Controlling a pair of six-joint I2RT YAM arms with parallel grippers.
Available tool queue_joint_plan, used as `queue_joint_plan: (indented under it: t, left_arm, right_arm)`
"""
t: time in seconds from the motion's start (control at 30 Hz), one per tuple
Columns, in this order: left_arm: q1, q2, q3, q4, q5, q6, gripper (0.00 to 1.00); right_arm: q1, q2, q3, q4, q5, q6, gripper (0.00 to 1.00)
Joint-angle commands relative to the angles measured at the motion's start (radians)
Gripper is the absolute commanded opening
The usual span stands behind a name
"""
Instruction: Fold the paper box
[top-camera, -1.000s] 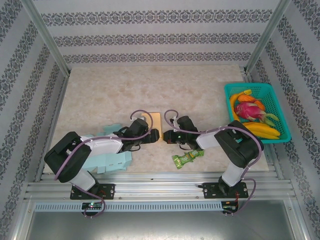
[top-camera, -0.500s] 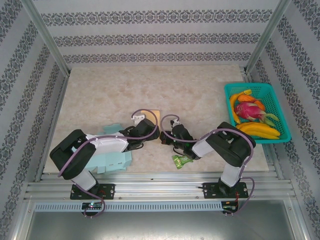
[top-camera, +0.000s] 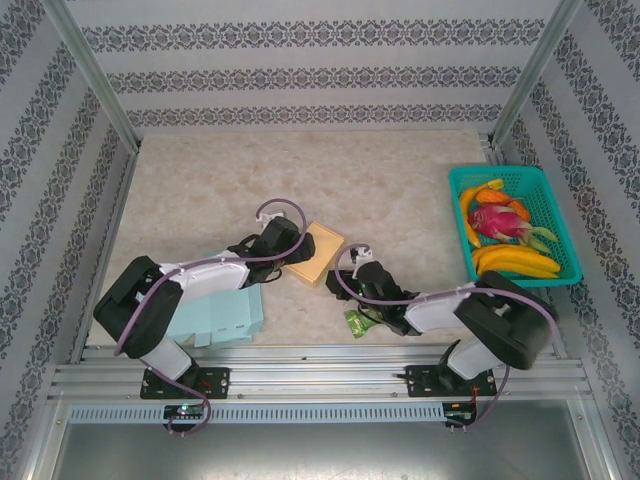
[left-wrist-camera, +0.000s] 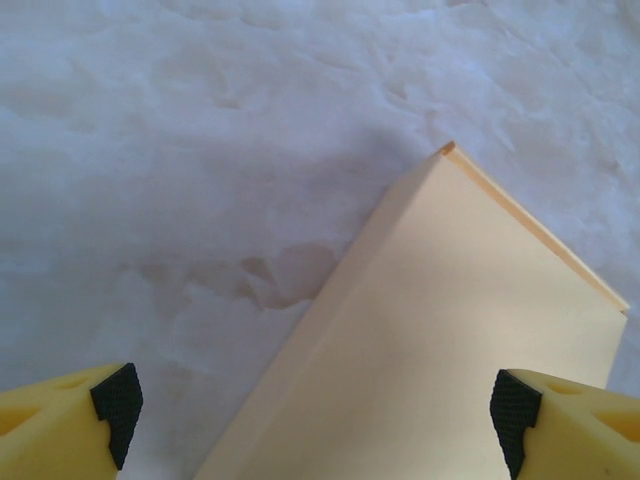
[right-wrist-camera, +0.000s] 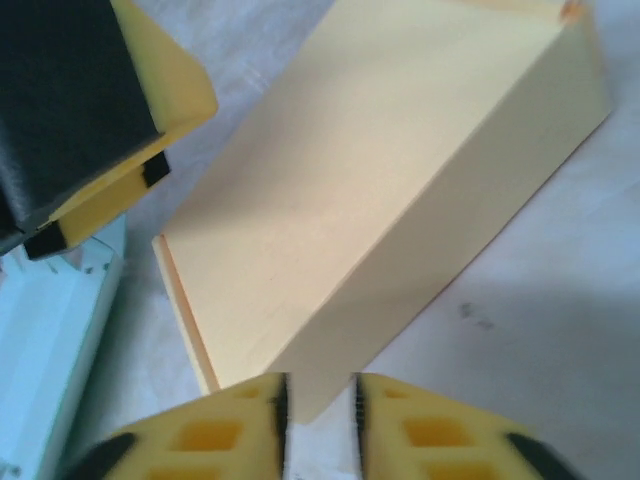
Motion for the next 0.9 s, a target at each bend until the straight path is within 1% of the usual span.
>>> queue_joint_plan:
  t: [0.0,0.03,0.07,0.1,0.17,0.23,0.33,0.43,0.5,0.63,0.73,0.87]
  left_arm:
    - [-0.001,-0.06,-0.027,-0.102,-0.053,-0.039,0.93]
    - [-0.008,-0.066,-0.038,-0.114,-0.046,-0.068,0.93]
    - [-0.013,-0.069,-0.042,-0.138,-0.046,-0.104,0.93]
    - [-0.023,-0.07,-0.041,-0.174,-0.053,-0.15,0.93]
    - [-0.05,-0.074,-0.041,-0.21,-0.062,-0.208,0.93]
    - [-0.079,-0.083,-0.049,-0.216,-0.06,-0.26,0.93]
    - [-0.122,-0.099,-0.055,-0.215,-0.077,-0.311,0.92]
    - [-0.149,-0.103,-0.062,-0.197,-0.108,-0.343,0.92]
    - [-0.149,-0.092,-0.07,-0.167,-0.108,-0.341,0.92]
    - [-0.149,-0.041,-0.063,-0.122,-0.093,-0.336,0.92]
    - [-0.149,-0.009,-0.064,-0.065,-0.076,-0.33,0.91]
    - [-0.149,0.02,-0.049,-0.036,-0.084,-0.319,0.91]
  right_arm:
    - [-0.028,-0.1,0.007,-0.165,0.064,-0.199,0.44]
    - [-0.036,-0.126,0.036,-0.22,0.082,-0.255,0.52]
    - [-0.045,-0.148,0.062,-0.274,0.097,-0.297,0.58]
    - [-0.064,-0.164,0.093,-0.345,0.1,-0.343,0.62]
    - [-0.111,-0.164,0.167,-0.456,0.056,-0.415,0.66]
    - [-0.17,-0.127,0.237,-0.521,-0.038,-0.462,0.66]
    - [-0.241,-0.037,0.323,-0.556,-0.166,-0.502,0.65]
    - [-0.28,0.052,0.387,-0.549,-0.249,-0.529,0.64]
    - [-0.293,0.105,0.426,-0.539,-0.303,-0.543,0.63]
    - [-0.316,0.22,0.515,-0.55,-0.339,-0.556,0.63]
    - [-0.331,0.275,0.544,-0.524,-0.364,-0.557,0.63]
    - [-0.332,0.325,0.569,-0.527,-0.373,-0.572,0.62]
